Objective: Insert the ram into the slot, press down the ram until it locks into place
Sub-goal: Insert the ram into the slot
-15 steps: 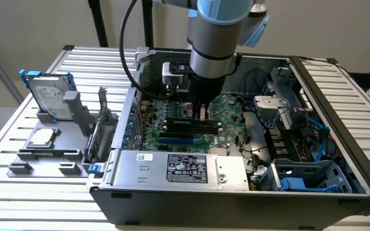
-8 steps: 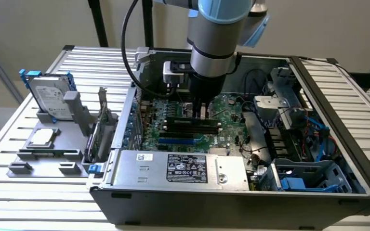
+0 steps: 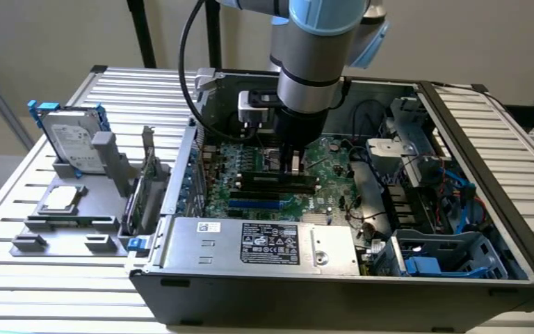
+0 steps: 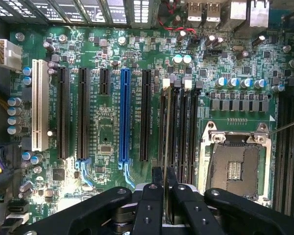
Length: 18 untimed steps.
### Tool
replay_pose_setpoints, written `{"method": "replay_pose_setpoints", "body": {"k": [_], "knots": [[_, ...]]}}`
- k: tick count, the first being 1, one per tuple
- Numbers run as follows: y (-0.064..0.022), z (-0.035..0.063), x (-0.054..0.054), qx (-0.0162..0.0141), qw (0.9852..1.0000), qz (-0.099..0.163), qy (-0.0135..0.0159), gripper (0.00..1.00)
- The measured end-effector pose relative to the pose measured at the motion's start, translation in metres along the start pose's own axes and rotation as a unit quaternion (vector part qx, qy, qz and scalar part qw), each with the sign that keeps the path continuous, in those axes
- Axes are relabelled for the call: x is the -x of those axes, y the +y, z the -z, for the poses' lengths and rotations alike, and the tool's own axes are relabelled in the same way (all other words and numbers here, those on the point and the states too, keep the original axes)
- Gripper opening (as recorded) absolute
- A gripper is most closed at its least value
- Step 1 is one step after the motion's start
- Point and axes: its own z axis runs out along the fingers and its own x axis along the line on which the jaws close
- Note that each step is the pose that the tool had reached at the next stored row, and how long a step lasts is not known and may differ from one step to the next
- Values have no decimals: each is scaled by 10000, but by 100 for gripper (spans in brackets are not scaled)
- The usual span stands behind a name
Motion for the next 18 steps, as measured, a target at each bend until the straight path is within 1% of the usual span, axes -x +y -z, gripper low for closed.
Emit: {"method": "replay_pose_setpoints", "body": {"k": [1,2,18], "knots": [[0,-2,0,2,10000,17,9,14],[0,-2,-1,2,10000,29,13,14],[-2,-40,14,3,10000,72,14,14]]}}
